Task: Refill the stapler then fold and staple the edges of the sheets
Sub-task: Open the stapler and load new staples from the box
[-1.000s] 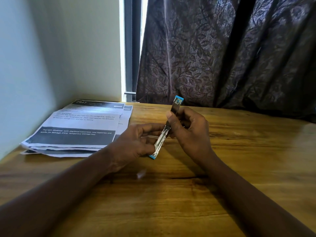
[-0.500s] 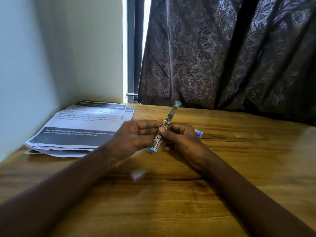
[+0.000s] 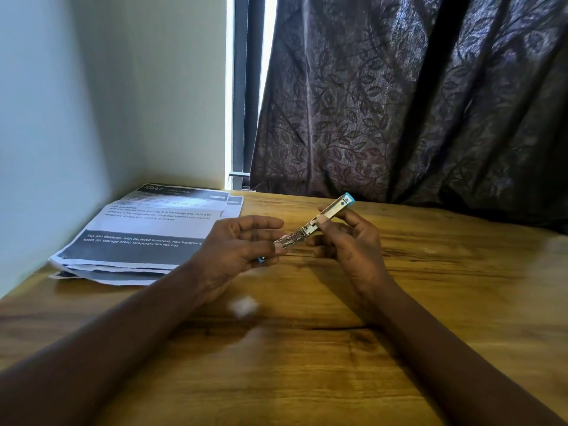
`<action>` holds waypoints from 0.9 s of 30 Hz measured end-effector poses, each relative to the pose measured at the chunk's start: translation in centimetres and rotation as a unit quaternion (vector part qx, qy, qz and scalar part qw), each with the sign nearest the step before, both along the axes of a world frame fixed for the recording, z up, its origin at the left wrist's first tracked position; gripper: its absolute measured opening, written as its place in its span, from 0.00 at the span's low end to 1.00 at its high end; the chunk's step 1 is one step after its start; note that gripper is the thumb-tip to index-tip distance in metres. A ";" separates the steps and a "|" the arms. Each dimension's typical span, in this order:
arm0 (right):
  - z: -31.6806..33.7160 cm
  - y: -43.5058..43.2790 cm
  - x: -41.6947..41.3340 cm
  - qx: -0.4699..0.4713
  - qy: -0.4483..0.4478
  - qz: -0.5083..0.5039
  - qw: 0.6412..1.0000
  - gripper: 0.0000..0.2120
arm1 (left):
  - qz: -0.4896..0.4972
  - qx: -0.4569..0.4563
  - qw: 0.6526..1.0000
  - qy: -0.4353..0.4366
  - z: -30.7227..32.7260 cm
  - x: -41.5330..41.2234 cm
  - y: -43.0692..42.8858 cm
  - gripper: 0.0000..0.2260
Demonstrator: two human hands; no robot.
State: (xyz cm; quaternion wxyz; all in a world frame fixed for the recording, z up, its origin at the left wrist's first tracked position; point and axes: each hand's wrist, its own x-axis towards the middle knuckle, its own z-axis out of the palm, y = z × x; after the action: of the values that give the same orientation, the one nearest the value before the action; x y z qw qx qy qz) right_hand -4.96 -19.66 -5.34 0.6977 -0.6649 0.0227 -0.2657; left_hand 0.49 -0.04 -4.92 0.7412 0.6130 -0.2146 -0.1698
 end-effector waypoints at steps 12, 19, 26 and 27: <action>-1.5 1.2 -0.2 -0.324 0.002 0.016 0.946 0.19 | 0.037 -0.066 0.996 0.045 0.4 -0.1 -0.1 0.18; -0.7 0.6 -0.6 -0.268 0.013 0.058 0.962 0.12 | 0.027 -0.043 0.999 -0.005 0.3 -0.3 0.0 0.10; -0.7 0.0 -0.4 -0.196 0.008 0.074 0.978 0.12 | 0.016 -0.034 0.999 -0.036 0.5 -0.5 0.0 0.10; -0.7 -0.1 -0.4 -0.189 0.004 0.076 0.979 0.12 | 0.014 -0.032 0.998 -0.043 0.5 -0.5 0.0 0.09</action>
State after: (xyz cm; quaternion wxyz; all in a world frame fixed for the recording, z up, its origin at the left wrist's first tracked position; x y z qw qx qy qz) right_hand -5.32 -19.71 -6.04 0.5771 -0.7858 -0.0762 -0.2090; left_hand -0.01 -0.01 -4.46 0.7528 0.5988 -0.2428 -0.1256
